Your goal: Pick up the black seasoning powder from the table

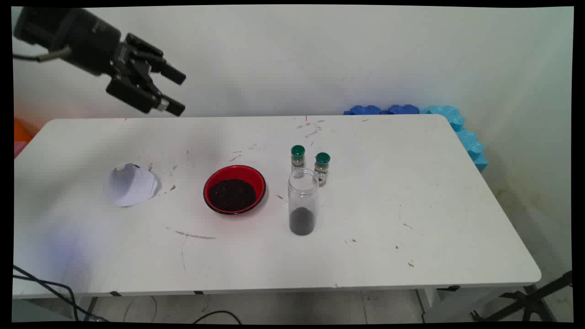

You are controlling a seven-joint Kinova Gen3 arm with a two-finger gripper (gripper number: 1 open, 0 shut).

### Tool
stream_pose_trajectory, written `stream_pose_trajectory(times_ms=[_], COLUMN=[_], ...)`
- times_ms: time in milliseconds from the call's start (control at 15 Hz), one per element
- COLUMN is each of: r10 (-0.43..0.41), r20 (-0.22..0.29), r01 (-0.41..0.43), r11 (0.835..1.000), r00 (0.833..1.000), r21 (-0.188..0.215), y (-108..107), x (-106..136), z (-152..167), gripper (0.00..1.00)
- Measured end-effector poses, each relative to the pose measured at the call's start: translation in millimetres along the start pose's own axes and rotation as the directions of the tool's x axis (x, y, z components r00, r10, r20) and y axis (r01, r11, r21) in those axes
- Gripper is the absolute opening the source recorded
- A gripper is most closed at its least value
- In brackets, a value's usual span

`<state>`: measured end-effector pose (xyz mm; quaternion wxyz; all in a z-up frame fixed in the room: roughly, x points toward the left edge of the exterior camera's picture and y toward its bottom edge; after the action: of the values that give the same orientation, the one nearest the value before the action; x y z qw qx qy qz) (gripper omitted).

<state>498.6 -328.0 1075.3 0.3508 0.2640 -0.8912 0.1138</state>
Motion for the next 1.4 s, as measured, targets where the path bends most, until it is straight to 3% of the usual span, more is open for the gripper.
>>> stream_pose_trajectory(times_ms=[733, 1400], r10=[-0.033, -0.049], r20=[0.016, -0.018], r01=[0.033, 0.048], r11=[0.999, 0.997], r00=[0.999, 0.999], r21=[-0.019, -0.058], y=[40.0, 68.0], x=[-44.2, -77.3], z=[58.6, 143.1], gripper=[1.0, 1.0])
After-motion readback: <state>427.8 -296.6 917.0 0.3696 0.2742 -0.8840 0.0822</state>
